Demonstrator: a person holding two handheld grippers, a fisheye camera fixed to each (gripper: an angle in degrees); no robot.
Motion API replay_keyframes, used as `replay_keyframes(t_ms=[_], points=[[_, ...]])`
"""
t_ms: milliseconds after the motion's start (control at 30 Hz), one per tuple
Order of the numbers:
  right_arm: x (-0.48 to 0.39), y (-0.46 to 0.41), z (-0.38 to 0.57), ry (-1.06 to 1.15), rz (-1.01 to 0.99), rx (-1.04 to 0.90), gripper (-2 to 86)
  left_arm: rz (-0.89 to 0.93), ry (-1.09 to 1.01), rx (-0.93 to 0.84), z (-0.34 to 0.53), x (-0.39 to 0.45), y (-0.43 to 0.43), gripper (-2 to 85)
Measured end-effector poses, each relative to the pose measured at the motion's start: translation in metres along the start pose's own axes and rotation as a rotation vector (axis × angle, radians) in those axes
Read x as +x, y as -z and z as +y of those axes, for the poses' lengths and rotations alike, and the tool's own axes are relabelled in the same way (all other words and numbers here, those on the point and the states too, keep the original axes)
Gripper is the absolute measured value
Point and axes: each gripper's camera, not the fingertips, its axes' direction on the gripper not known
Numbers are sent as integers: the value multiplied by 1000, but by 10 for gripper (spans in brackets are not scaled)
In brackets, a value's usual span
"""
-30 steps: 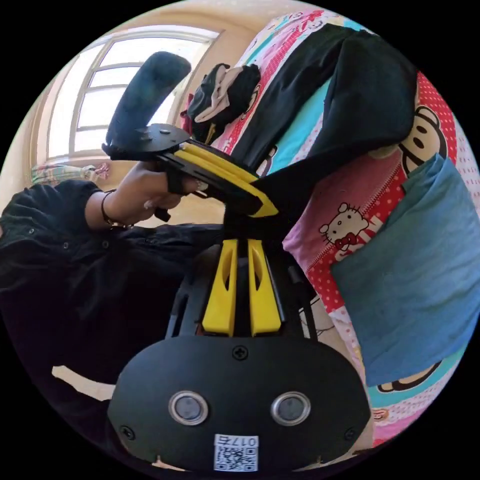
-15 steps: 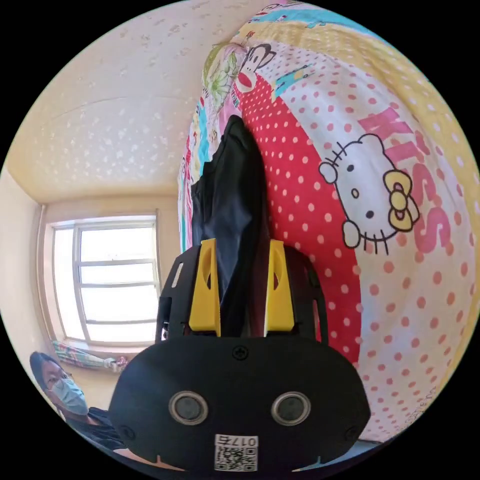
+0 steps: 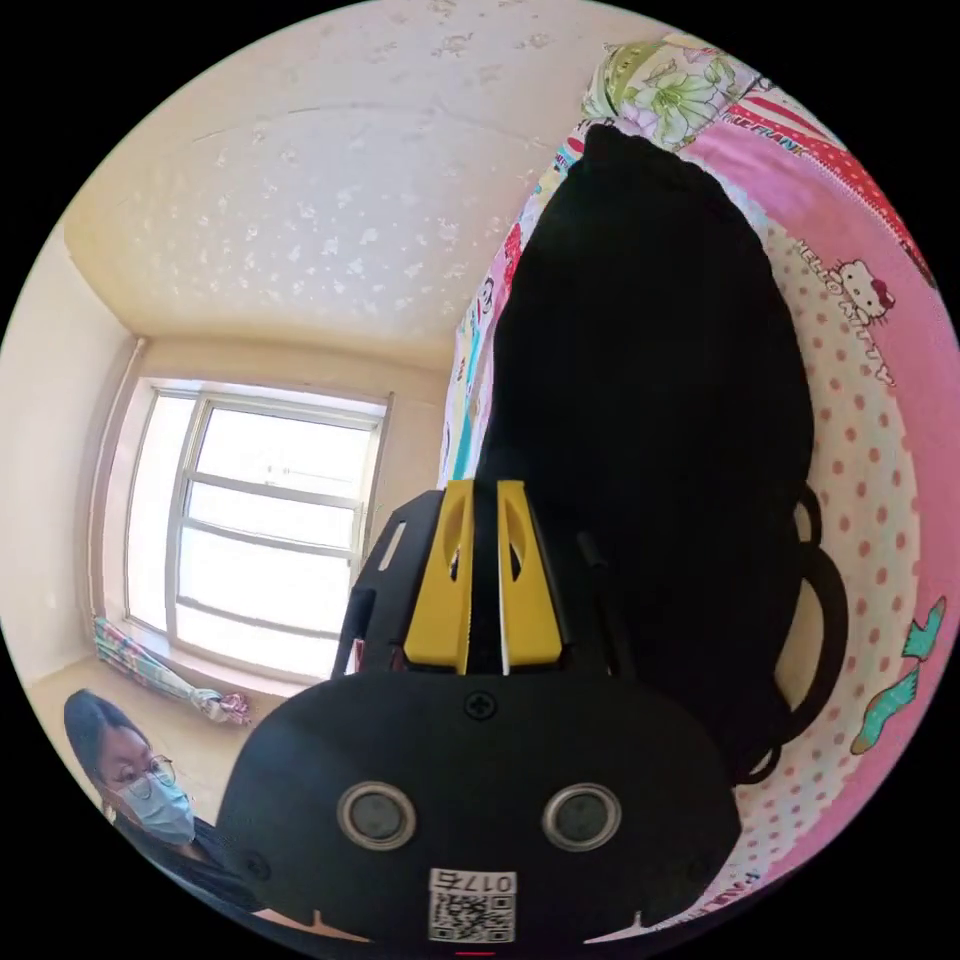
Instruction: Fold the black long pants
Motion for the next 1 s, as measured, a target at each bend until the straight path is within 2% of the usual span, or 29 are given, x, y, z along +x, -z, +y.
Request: replay_keyframes(t_ms=[100, 167, 233, 300, 333, 400, 500, 633, 667, 700, 767, 867, 1000], points=[[14, -44, 21, -47, -89, 12, 52, -96, 31, 42, -21, -33, 32, 20], [10, -57, 39, 5, -111, -29, 58, -104, 28, 30, -32, -42, 45, 29], [-7, -67, 63, 151, 31, -192, 62, -133, 28, -6, -38, -41, 53, 42], [-23, -65, 116, 321, 241, -444, 77, -270, 7, -66, -44, -26, 58, 71], [-25, -59, 132, 329, 276, -468, 81, -313, -17, -76, -45, -19, 59, 81], [-25, -24, 199, 296, 308, -475, 93, -481, -154, -92, -54, 12, 55, 95], [-10, 1, 287, 135, 393, -487, 101, -612, -288, -137, -75, 34, 35, 106], [3, -13, 383, -22, 368, -539, 97, -621, -301, -297, -98, 21, -6, 113], [3, -17, 403, -59, 331, -472, 90, -630, -288, -355, -98, 12, -20, 97], [5, -25, 417, -113, 268, -472, 70, -683, -244, -391, -95, 2, -31, 81], [7, -43, 430, -153, 239, -607, 45, -671, -196, -383, -84, -7, -36, 61], [-14, -19, 439, -60, 351, -591, 27, -580, -220, -413, -61, -2, -40, 42], [-23, 27, 453, -53, 332, -650, 24, -687, -221, -499, -25, -13, -54, 39]])
